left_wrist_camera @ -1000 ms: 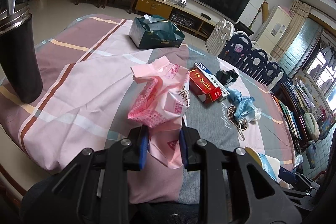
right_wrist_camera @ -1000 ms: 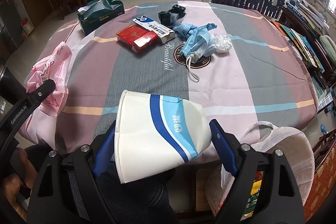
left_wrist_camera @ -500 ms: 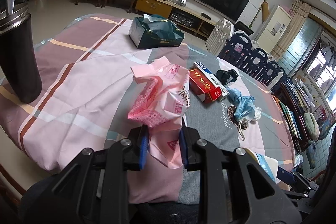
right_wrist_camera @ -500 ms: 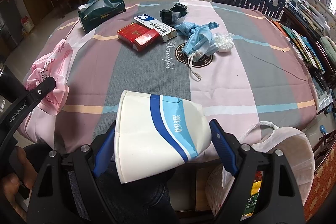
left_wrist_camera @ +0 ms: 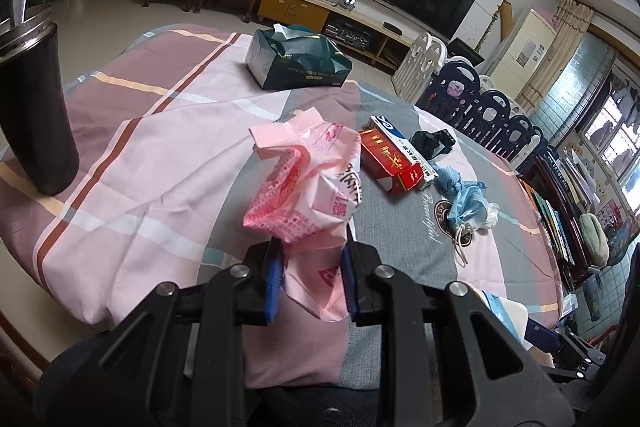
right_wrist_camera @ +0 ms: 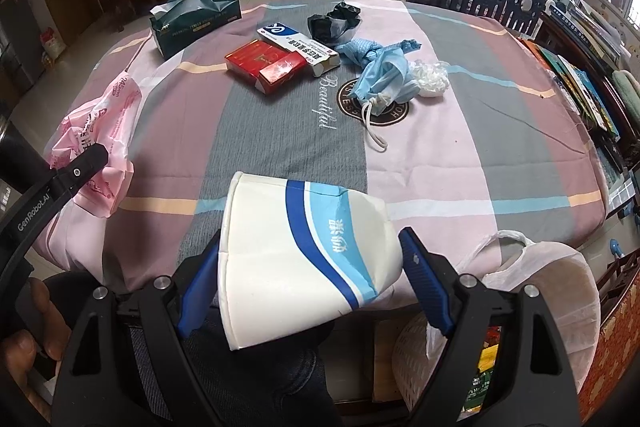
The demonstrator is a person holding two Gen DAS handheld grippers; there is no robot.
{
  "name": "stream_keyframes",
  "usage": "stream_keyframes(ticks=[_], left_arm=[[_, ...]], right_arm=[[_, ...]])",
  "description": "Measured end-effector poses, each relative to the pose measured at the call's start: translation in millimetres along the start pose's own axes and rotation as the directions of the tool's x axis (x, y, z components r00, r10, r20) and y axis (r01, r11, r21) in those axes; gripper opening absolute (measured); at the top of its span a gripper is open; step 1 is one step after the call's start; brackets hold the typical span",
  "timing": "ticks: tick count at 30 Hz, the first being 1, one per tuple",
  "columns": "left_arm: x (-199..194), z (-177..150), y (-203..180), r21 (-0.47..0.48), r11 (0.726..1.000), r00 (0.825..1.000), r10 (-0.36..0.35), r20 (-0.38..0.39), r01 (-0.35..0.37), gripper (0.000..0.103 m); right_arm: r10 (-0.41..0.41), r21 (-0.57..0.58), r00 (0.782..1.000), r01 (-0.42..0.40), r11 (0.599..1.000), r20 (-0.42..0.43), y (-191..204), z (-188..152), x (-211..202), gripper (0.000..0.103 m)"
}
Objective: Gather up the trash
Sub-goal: 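Hold the paper cup and pink bag above the table with both tools, then drop the paper cup and pink bag into the white basket with both tools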
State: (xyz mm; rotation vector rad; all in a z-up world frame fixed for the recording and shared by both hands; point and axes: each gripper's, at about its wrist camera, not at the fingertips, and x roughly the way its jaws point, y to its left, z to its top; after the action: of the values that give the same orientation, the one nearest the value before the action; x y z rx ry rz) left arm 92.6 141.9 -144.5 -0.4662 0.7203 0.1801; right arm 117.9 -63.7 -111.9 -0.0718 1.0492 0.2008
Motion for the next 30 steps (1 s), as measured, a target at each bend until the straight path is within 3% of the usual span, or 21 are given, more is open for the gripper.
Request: stream_keyframes(ticks=[19,23,26,30], left_arm=[[0.6,0.7,2.0,-0.011,1.000,1.000,-0.004,-0.004,0.004,0.026],[-2.7,1.3,2.2,-0.013,1.000,1.000,-0.017,0.005,0.017,0.026],[-7.7,3.0,-2.1,-0.009,0.995,0.995,-0.096,-0.005,0.096,0.026],[-25.0,1.7,-32.8,0.111,0.977,0.983,-0.182,0.001,0.181,0.026]], right_arm=[[-0.013,0.007,1.000,0.013,1.000,0.022,-5.1,4.4,-3.9,0.083],[-0.037,0.069,0.996,0.032,0.997,0.080,-35.1,20.2,-29.4,0.083],[-0.065,0.120,0.993,0.053,0.991,0.101,-72.5,18.9,-53.5,0.083],[-0.155,0.142,0.985,0.142,0.980,0.082,-121.8,-7.5,-74.3,0.083]])
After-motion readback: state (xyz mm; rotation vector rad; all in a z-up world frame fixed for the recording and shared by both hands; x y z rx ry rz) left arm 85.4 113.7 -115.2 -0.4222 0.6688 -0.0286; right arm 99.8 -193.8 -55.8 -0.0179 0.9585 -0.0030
